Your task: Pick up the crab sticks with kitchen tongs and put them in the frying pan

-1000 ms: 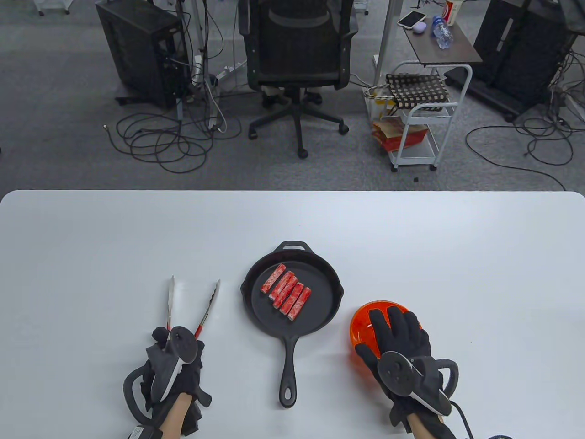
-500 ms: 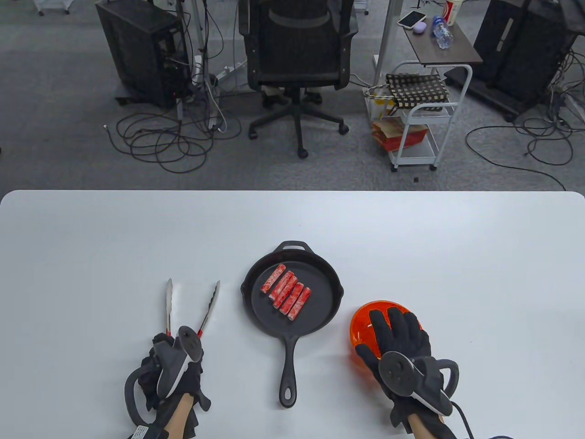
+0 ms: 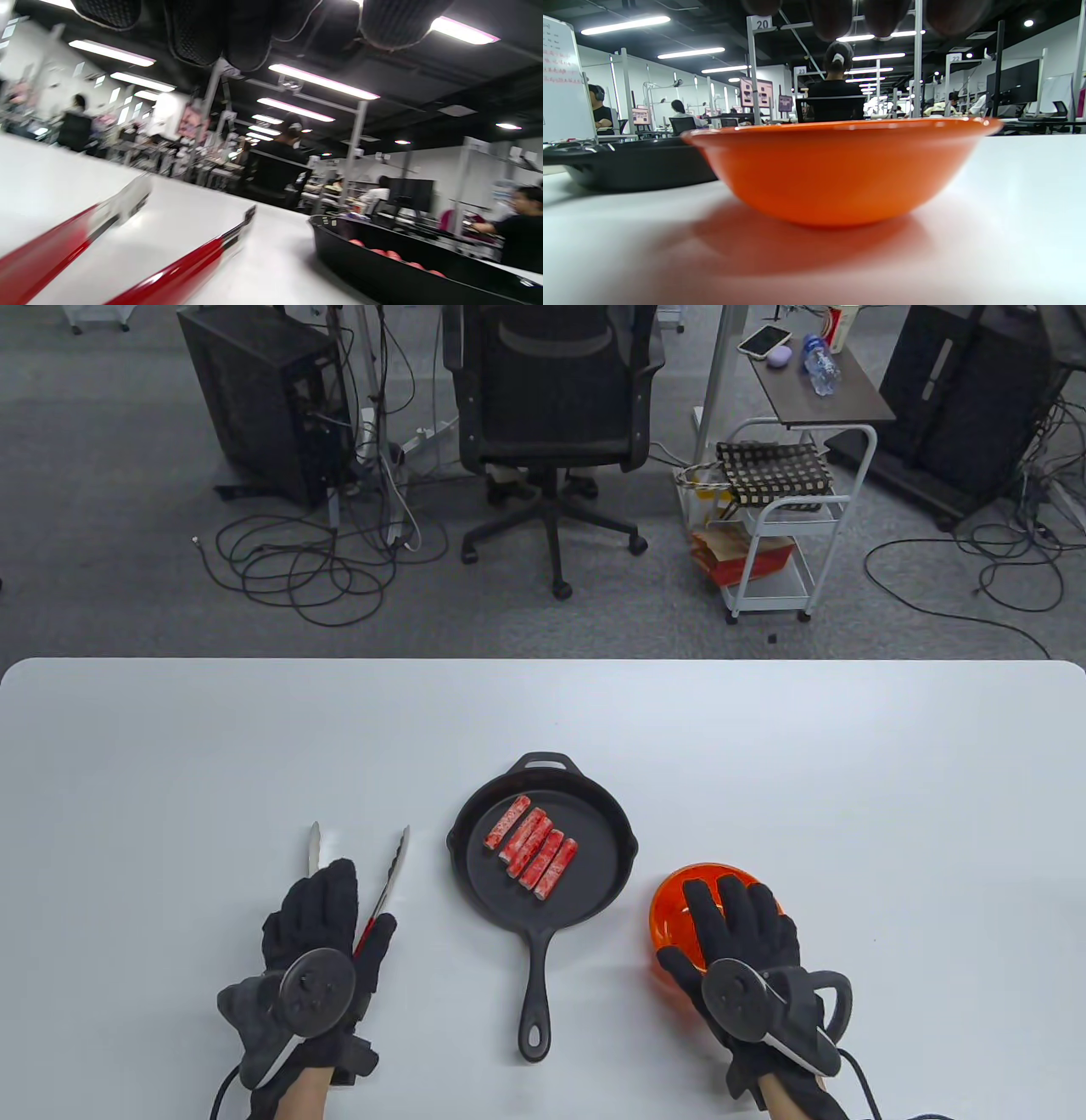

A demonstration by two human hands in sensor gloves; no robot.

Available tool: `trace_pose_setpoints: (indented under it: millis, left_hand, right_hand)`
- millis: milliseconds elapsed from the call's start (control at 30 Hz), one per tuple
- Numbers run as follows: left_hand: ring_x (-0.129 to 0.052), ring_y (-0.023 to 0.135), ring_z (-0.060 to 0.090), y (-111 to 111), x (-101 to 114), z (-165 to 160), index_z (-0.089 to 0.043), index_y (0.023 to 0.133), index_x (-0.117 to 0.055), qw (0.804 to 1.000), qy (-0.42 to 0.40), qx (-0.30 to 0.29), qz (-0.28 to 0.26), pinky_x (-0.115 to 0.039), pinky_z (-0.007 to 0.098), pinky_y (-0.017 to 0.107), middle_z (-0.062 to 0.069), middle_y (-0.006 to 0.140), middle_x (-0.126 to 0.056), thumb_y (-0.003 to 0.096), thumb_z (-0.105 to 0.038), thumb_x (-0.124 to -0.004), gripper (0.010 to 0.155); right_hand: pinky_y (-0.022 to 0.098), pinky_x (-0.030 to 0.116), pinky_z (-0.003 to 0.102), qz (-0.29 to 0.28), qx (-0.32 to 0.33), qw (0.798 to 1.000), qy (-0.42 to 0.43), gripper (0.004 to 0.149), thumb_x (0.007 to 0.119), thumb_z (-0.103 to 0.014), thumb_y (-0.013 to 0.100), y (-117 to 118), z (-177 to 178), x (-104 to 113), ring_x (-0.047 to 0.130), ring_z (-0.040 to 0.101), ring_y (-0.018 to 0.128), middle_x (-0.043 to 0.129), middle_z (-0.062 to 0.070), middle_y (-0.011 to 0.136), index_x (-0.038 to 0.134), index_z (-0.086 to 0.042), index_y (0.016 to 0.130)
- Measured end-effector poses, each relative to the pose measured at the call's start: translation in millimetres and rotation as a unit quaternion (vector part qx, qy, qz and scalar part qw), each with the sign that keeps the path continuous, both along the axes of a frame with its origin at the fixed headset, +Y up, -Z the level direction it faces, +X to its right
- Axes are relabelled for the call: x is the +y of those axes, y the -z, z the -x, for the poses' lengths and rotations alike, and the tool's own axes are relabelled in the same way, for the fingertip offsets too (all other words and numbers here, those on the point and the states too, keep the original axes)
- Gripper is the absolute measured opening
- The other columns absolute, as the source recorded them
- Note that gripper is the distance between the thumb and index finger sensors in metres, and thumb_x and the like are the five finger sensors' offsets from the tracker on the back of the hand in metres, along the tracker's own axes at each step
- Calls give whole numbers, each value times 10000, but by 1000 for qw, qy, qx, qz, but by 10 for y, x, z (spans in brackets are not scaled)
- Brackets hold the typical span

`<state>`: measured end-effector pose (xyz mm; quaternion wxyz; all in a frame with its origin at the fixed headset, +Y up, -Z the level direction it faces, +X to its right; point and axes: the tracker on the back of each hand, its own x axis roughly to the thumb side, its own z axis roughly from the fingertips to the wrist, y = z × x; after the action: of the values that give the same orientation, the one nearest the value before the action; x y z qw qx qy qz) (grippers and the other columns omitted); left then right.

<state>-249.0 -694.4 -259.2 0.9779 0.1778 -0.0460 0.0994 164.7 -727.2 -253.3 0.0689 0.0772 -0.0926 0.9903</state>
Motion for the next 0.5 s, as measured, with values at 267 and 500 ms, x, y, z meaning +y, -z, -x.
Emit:
trace_pose_setpoints:
  millis: [267, 500]
  left_hand:
    - [-502, 1171, 353, 39, -188, -375, -324, 1200, -366, 991, 71, -88, 69, -421, 703, 737, 0, 1255, -487, 505, -720, -627, 841]
    - [-214, 1204, 379, 116, -380, -517, -357, 1215, -179, 973, 126, -110, 161, -230, 738, 717, 10, 1297, -190, 490, -818, -550, 935]
  right_hand:
    - [678, 473, 746, -6, 20, 999, -37, 787, 464, -647, 570, -13, 77, 7, 397, 575, 1051, 402, 241, 1212, 306, -215, 1208]
    - [671, 392, 780, 26, 31, 997, -67, 808, 419, -673, 567, 18, 143, -52, 275, 571, 1069, 289, 256, 1238, 208, -243, 1218]
